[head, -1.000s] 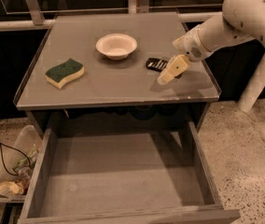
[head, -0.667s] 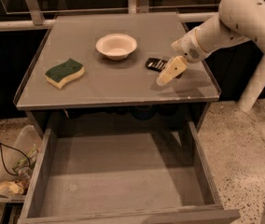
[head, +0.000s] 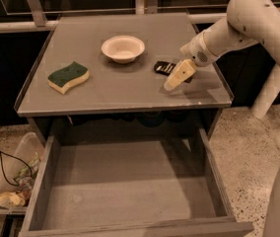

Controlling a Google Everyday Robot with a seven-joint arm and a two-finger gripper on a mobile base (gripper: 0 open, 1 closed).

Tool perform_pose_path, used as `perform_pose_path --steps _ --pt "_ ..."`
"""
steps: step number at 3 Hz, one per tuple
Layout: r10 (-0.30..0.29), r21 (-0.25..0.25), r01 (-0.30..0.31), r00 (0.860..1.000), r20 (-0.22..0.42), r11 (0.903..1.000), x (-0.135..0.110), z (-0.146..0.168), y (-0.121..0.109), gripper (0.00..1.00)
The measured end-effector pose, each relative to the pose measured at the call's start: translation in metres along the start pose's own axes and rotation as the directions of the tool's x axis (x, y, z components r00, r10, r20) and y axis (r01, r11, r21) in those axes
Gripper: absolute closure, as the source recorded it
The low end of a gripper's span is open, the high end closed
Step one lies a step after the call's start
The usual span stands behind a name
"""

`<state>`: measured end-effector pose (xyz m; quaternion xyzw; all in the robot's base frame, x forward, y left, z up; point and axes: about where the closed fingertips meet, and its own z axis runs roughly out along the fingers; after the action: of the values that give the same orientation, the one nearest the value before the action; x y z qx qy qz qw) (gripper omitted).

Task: Place rxbar chocolate into top drawer

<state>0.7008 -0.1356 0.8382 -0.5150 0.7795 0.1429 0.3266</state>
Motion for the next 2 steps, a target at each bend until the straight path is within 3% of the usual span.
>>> perform_pose_path --steps 2 --pt "0.021 0.002 -0.021 1.0 -0.014 0.9998 0.0041 0.0057 -0.0095 0.0"
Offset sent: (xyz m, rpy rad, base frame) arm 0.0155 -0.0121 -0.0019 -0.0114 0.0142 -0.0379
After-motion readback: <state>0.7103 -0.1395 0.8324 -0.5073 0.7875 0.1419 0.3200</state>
